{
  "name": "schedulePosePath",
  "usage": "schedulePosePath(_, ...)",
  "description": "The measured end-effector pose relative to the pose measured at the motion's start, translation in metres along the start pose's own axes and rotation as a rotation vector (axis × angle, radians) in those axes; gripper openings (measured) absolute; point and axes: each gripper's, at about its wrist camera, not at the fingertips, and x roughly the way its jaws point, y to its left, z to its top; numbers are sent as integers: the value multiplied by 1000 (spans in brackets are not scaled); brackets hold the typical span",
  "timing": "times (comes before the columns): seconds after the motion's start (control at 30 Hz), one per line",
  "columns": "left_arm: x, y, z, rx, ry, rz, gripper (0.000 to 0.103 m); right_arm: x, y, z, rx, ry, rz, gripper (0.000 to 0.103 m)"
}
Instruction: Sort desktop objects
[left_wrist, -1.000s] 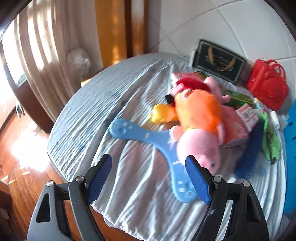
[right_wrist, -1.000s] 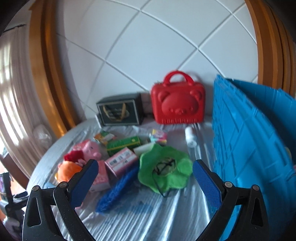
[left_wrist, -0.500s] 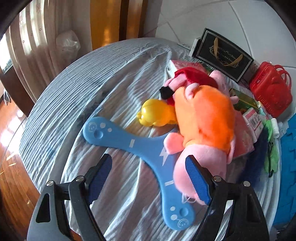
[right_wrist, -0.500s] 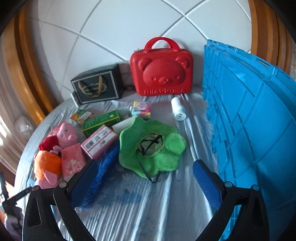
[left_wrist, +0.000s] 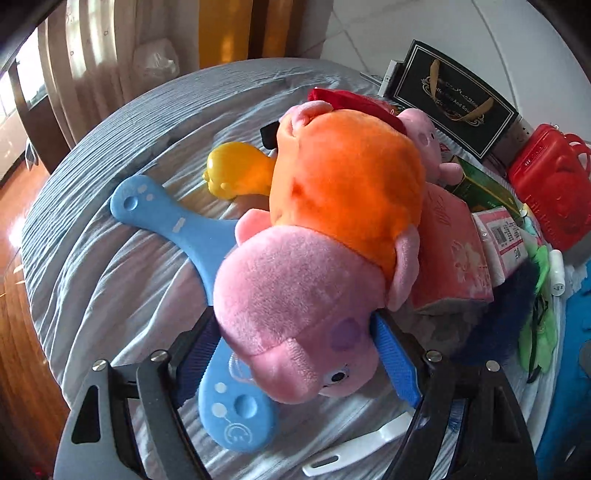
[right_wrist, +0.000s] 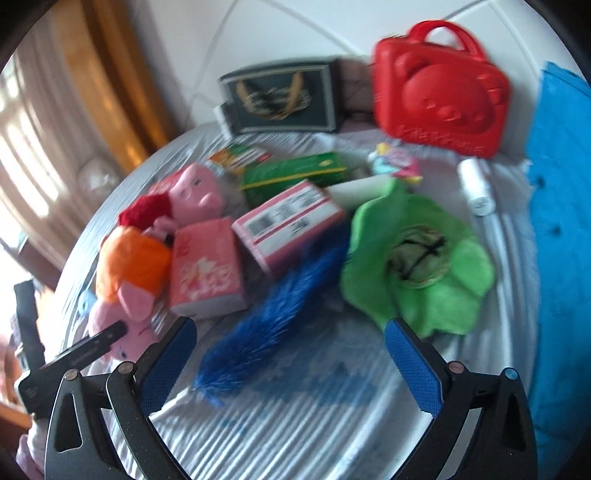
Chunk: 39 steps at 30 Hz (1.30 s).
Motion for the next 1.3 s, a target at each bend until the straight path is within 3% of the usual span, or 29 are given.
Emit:
schedulePosePath(0.1,9,-17,-3,19,-12,77,92,15,13,1,-55,28,38,103)
schedulePosePath(0.23,27,-17,-9,13,16,94,96,31,29,8,-109,30,74,103)
schedulePosePath(0.27,37,-18,-12,44,62,91,96,33,33,10,-120,27,86,103)
schedulePosePath(0.33,38,-26,-19,183,35,169,90,37,43,13,-143,36,115,103)
schedulePosePath(0.47,18,-1,-15,212,31,161,77,44,64,13,-218,65,145,103)
schedulePosePath(0.63,3,53,-2,275,24,196,76,47,95,15,-291,79,204,103)
schedulePosePath(0.87,-17,80,18,293,-27,93,76,70,148,26,-352,94,273,103)
schedulePosePath(1.07,16,72,21,216,45,-29,76,99,181,42,-383,112,277,103)
schedulePosePath(1.17,21,70,19,197,58,-41,76,123,192,44,-393,179,275,103)
schedulePosePath(1.3,30,75,24,194,60,-38,77,142,203,46,-401,216,342,103)
